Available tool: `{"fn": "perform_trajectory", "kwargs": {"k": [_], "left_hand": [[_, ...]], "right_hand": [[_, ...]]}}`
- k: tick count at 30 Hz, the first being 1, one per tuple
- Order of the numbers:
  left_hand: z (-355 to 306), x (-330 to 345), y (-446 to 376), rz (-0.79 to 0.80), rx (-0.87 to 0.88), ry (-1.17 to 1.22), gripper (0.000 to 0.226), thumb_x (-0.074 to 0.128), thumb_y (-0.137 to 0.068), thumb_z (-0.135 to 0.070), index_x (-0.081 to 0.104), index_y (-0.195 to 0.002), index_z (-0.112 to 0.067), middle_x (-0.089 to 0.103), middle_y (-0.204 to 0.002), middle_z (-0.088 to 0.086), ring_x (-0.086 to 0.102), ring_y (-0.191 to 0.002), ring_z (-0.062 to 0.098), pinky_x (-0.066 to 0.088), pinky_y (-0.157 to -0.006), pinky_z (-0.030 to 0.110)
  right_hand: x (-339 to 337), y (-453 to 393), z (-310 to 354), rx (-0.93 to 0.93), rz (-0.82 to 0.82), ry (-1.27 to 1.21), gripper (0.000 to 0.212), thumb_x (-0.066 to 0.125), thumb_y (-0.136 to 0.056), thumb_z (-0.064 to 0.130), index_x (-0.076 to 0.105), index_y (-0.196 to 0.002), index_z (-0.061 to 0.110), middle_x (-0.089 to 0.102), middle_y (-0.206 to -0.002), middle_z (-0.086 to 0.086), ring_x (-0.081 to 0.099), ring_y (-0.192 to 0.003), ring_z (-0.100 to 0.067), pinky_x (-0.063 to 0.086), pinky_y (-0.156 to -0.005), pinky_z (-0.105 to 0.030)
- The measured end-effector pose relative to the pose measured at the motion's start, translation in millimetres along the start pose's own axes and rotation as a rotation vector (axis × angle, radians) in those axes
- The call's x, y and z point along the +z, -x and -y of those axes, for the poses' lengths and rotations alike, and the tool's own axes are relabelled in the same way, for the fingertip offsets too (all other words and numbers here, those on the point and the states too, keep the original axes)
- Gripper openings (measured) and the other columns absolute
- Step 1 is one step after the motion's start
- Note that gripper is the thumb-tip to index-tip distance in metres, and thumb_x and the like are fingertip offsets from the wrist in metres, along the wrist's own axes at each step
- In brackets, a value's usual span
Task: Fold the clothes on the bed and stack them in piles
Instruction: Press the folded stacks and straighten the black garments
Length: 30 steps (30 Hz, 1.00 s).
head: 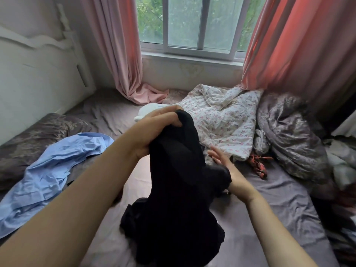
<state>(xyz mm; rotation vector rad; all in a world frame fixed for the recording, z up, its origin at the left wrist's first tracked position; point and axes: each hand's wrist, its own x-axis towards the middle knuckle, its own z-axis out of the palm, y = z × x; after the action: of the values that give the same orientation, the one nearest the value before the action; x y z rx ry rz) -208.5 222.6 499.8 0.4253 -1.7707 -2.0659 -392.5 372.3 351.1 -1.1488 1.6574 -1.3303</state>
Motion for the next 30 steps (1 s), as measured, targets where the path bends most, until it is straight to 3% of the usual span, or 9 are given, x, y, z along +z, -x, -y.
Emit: {"fn": "perform_trajectory", "kwargs": {"k": [4, 8, 10, 14, 18, 20, 22, 26, 30], "left_hand": [[10.6, -14.3, -6.7, -0.133, -0.042, -0.075, 0.018, 0.046, -0.079, 0.002, 0.056, -0.076, -0.012, 0.052, -0.071, 0.006, 0.051, -0.063, 0.011, 0.043, -0.057, 0.019], [61.7, -51.0, -2.3, -0.441, -0.296, -0.356, 0.026, 0.042, -0.088, 0.003, 0.052, -0.069, -0.013, 0.045, -0.064, 0.002, 0.044, -0.048, 0.004, 0.035, -0.042, 0.015], [100.4, -60.8, 6.4, -0.471, -0.463, -0.481, 0.015, 0.048, -0.092, -0.006, 0.056, -0.082, -0.015, 0.048, -0.071, 0.000, 0.045, -0.056, 0.004, 0.034, -0.049, 0.020], [151.6, -35.9, 24.4, -0.268, -0.363, -0.478, 0.014, 0.062, -0.090, -0.038, 0.061, -0.100, -0.028, 0.062, -0.097, -0.010, 0.059, -0.089, 0.003, 0.047, -0.077, 0.019], [177.7, -5.6, 29.5, 0.107, -0.215, -0.523, 0.059, 0.080, -0.074, -0.034, 0.048, -0.124, -0.038, 0.059, -0.111, -0.026, 0.055, -0.104, -0.014, 0.042, -0.086, 0.008], [195.1, -9.2, 22.8, -0.057, -0.199, -0.676, 0.050, 0.071, -0.079, -0.024, 0.052, -0.124, -0.030, 0.064, -0.110, -0.012, 0.060, -0.105, 0.007, 0.045, -0.084, 0.021], [200.3, -22.8, 18.2, -0.214, -0.228, -0.687, 0.021, 0.060, -0.086, -0.012, 0.060, -0.104, -0.022, 0.063, -0.088, -0.008, 0.061, -0.088, 0.015, 0.040, -0.069, 0.017], [184.6, -53.5, 19.8, 0.004, -0.281, -0.633, 0.011, 0.058, -0.094, -0.016, 0.064, -0.086, -0.020, 0.053, -0.065, -0.010, 0.047, -0.057, -0.003, 0.036, -0.059, 0.015], [173.7, -65.7, 26.4, 0.048, -0.460, -0.418, 0.019, 0.055, -0.097, -0.021, 0.069, -0.100, -0.009, 0.067, -0.083, 0.000, 0.062, -0.073, 0.008, 0.049, -0.070, 0.019]], "right_hand": [[14.3, 1.0, 14.5, 0.029, 0.082, -0.035, 0.023, 0.064, -0.077, -0.006, 0.071, -0.093, 0.009, 0.073, -0.086, 0.003, 0.066, -0.083, -0.006, 0.050, -0.076, -0.018], [8.5, -0.6, 15.5, 0.151, -0.122, -0.217, 0.027, 0.042, -0.092, -0.008, 0.063, -0.082, 0.006, 0.064, -0.076, -0.004, 0.059, -0.074, -0.015, 0.047, -0.068, -0.027], [10.7, -2.9, 16.7, 0.340, -0.207, -0.188, 0.030, 0.037, -0.098, 0.001, 0.055, -0.078, 0.013, 0.057, -0.075, -0.004, 0.053, -0.068, -0.016, 0.044, -0.064, -0.030], [32.7, -18.6, 19.2, 0.460, -0.123, 0.034, 0.021, 0.048, -0.091, 0.009, 0.061, -0.073, 0.009, 0.061, -0.071, -0.008, 0.057, -0.065, -0.021, 0.041, -0.061, -0.028], [55.7, -33.7, 19.8, 0.526, -0.056, 0.219, 0.014, 0.061, -0.085, 0.019, 0.068, -0.078, 0.010, 0.063, -0.067, -0.003, 0.058, -0.058, -0.015, 0.042, -0.050, -0.017], [61.3, -38.9, 19.6, 0.554, -0.008, 0.195, 0.015, 0.067, -0.084, 0.020, 0.071, -0.083, 0.005, 0.065, -0.070, -0.005, 0.061, -0.059, -0.016, 0.047, -0.053, -0.019], [60.1, -41.1, 16.3, 0.551, 0.040, 0.135, 0.023, 0.073, -0.082, 0.020, 0.072, -0.093, 0.000, 0.068, -0.078, -0.009, 0.064, -0.070, -0.019, 0.051, -0.062, -0.025], [54.8, -34.1, -10.1, 0.463, 0.028, 0.226, 0.027, 0.081, -0.076, 0.026, 0.072, -0.096, 0.010, 0.071, -0.084, 0.001, 0.065, -0.080, -0.010, 0.050, -0.069, -0.017], [73.9, -13.1, -53.4, 0.573, 0.209, 0.144, 0.029, 0.076, -0.081, 0.031, 0.072, -0.104, 0.015, 0.074, -0.096, 0.000, 0.068, -0.085, -0.008, 0.055, -0.078, -0.023]]}}
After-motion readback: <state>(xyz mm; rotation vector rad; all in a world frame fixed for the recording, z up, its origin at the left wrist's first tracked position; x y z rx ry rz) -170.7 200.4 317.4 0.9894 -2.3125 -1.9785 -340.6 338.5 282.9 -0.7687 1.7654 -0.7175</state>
